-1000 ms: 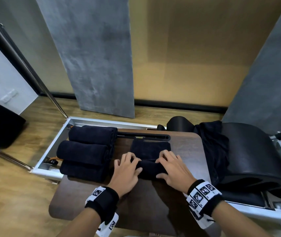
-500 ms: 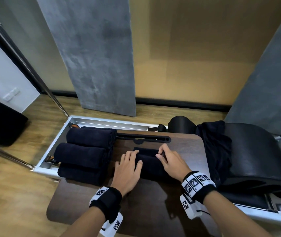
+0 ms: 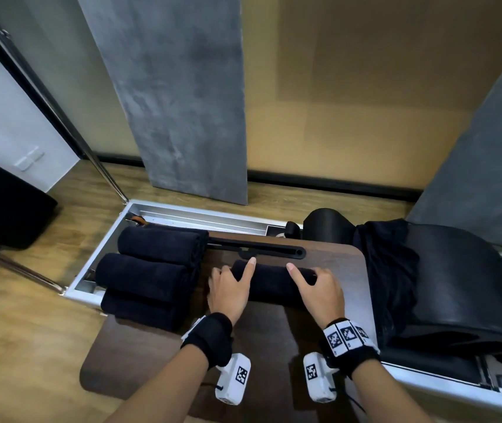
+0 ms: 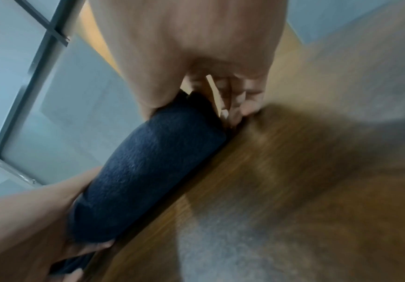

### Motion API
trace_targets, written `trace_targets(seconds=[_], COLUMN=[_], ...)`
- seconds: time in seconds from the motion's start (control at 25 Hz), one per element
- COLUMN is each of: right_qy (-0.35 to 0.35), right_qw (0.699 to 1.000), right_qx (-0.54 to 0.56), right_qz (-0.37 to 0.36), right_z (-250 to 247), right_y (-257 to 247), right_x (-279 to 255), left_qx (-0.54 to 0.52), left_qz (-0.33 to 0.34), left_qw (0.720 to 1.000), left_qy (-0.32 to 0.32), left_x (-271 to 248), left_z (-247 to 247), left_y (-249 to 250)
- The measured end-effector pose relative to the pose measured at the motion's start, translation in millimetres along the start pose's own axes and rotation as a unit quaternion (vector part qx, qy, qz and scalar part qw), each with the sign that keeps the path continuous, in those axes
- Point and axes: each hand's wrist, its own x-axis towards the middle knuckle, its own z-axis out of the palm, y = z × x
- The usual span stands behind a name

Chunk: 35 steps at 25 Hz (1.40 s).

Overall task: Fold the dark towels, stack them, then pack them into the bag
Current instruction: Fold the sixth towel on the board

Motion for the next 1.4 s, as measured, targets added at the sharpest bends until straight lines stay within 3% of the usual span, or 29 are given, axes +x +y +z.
trace_targets(seconds=[0.24,0.4,0.56,0.68,0.8,1.0,1.12,1.2,1.32,1.4], right_qy=[0.025,0.009,0.068,0.096,0.070,-0.022,-0.040,-0.007,0.060,0.082], right_qw=[0.998,0.978,0.936,0.915,0.902,0.889,0.873,0.893,0.953,0.968], right_qx=[-0.030,0.184,0.339,0.392,0.426,0.457,0.486,0.450,0.296,0.238], right_qz=[0.053,0.094,0.062,0.014,-0.007,-0.003,0.014,0.012,-0.005,0.006], right_z=[15.9,4.9,-10.1,-12.5,-4.8,52.5,89.5,111.6,135.7,142.5], right_y=[-8.9,-11.2,-30.3,-66.1,-116.5,-205.8,-234.8,-242.5,-240.9,-235.5], right_x=[2.3,-2.9,-14.2,-23.7,-37.5,-65.3,-73.1,-78.5,-88.9,-94.6], left_qx=[-0.081,-0.233,-0.303,-0.307,-0.308,-0.314,-0.297,-0.273,-0.229,-0.258], left_qz=[-0.054,-0.069,-0.006,0.055,0.095,0.118,0.093,0.076,0.082,0.097], left_qw=[0.995,0.970,0.953,0.949,0.944,0.932,0.939,0.951,0.964,0.957], left_qy=[0.003,-0.017,0.017,0.046,0.070,0.141,0.143,0.126,0.104,0.092], left_x=[9.2,3.5,-12.5,-15.6,-9.7,19.2,44.7,58.7,69.3,69.2], left_z=[4.7,2.9,-15.3,-57.6,-112.6,-212.7,-246.3,-255.2,-251.8,-245.3], left_y=[6.4,17.5,43.0,58.0,53.7,-6.0,-47.4,-70.4,-95.3,-107.5])
